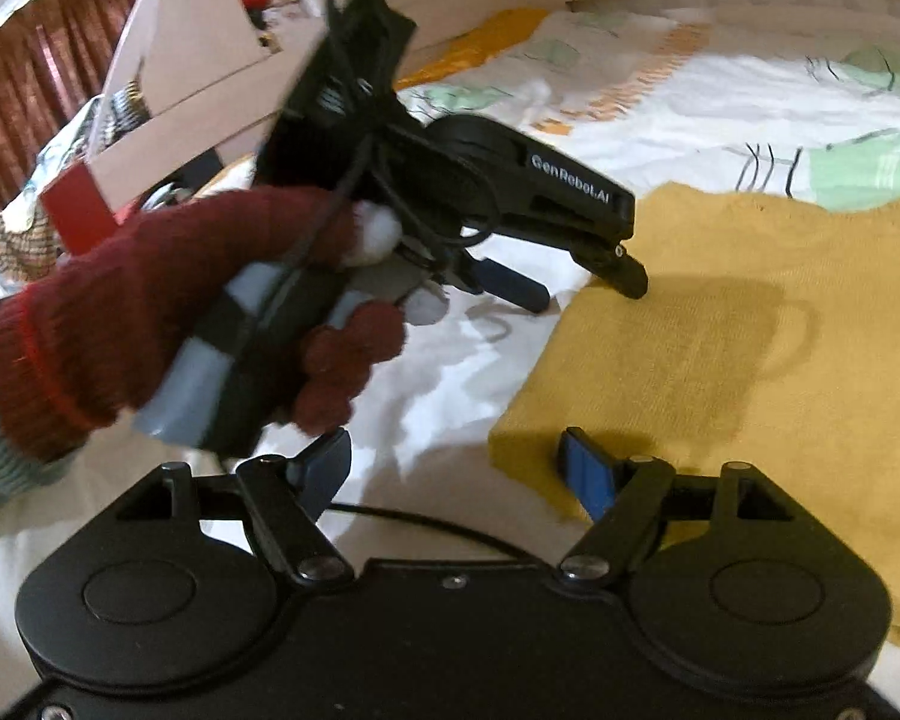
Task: Fold small clothes
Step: 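Open the right tool and withdraw it from the folded sweater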
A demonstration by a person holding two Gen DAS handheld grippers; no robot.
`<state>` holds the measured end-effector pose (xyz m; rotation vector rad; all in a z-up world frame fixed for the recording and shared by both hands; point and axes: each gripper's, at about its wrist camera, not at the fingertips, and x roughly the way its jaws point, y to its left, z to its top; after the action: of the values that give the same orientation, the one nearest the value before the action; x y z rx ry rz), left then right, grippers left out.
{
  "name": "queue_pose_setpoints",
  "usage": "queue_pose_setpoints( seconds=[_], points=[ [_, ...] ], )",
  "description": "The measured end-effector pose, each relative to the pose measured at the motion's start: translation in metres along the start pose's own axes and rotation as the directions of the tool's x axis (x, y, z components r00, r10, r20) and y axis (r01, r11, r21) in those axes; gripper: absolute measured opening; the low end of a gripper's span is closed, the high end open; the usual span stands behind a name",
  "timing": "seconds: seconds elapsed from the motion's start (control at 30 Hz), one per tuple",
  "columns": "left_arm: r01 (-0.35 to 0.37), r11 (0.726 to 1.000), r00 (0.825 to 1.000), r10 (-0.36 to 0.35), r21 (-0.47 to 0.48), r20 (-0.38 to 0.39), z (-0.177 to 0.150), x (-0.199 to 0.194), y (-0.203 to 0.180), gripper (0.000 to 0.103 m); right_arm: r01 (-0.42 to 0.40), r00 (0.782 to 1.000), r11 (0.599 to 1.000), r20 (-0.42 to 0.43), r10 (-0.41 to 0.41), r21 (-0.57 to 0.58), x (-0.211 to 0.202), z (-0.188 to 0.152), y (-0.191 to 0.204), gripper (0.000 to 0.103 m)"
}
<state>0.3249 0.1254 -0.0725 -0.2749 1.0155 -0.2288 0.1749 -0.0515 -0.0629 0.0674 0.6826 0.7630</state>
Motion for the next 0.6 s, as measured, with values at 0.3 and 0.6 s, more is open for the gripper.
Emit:
queue_pose_setpoints(
  seconds=[0.3,0.6],
  points=[
    [-0.036,0.999,0.999,0.036,0.017,0.011,-0.004,-0.003,-0.004,0.067,0.189,0.975,0.982,0.112,-0.191,0.026,-0.034,0.024,-0.057,0.094],
    [-0.047,0.999,0.999,0.046,0.028,0.016,-0.006,-0.005,-0.003,0.067,0.295,0.950,0.955,0.114,-0.291,-0.020,-0.001,0.058,-0.109,0.094]
  ],
)
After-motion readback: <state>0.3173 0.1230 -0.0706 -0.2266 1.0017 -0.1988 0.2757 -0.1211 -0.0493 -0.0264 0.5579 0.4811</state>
